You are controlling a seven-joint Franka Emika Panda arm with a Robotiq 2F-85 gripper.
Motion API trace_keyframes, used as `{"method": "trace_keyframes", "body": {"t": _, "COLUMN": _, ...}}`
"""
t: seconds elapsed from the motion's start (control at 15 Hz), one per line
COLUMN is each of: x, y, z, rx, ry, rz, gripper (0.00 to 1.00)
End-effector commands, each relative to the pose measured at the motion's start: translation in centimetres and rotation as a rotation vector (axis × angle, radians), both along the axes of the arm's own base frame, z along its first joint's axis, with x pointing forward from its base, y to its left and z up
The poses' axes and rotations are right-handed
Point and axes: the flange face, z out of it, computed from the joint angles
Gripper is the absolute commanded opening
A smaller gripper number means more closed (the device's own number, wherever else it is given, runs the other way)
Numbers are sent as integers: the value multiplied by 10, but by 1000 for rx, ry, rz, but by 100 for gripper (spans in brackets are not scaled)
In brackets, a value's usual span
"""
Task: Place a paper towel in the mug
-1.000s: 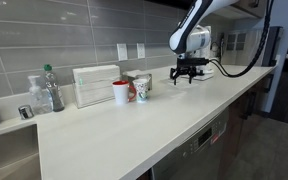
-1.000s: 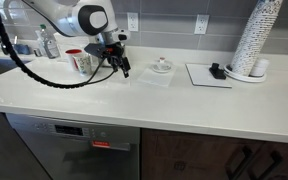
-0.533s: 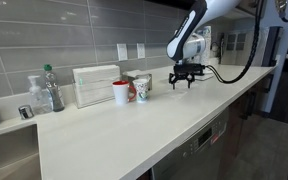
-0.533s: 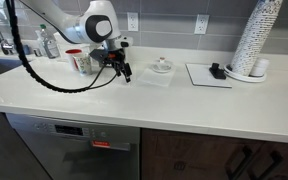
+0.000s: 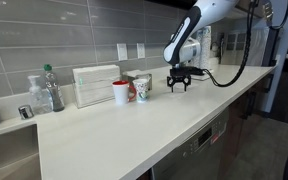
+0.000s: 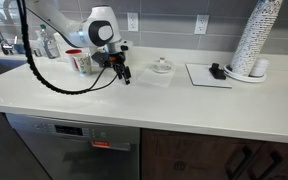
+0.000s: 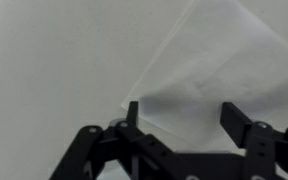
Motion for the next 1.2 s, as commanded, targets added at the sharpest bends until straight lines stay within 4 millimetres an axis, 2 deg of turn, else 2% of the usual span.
{"method": "trace_keyframes", "body": {"t": 0.0, "x": 5, "y": -3, "z": -7, "rx": -9, "ry": 5, "rz": -26, "gripper": 79}}
{"method": "trace_keyframes", "body": {"t": 0.13, "x": 6, "y": -5, "z": -8, "rx": -7, "ry": 5, "rz": -30, "gripper": 73}}
{"method": "trace_keyframes", "body": {"t": 0.2, "x": 7, "y": -6, "z": -7, "rx": -3, "ry": 3, "rz": -34, "gripper": 66}}
{"method": "trace_keyframes", "body": {"t": 0.27, "x": 8, "y": -7, "z": -7, "rx": -3, "ry": 3, "rz": -36, "gripper": 68}}
{"method": "trace_keyframes", "body": {"t": 0.67, "x": 10, "y": -8, "z": -6, "rx": 11, "ry": -1, "rz": -40, "gripper": 52}}
{"method": "trace_keyframes", "body": {"t": 0.73, "x": 11, "y": -8, "z": -7, "rx": 13, "ry": -1, "rz": -40, "gripper": 53}}
{"method": "trace_keyframes", "body": {"t": 0.8, "x": 11, "y": -8, "z": -6, "rx": 16, "ry": -2, "rz": -40, "gripper": 48}}
{"method": "trace_keyframes", "body": {"t": 1.13, "x": 13, "y": -7, "z": -9, "rx": 30, "ry": -2, "rz": -36, "gripper": 47}}
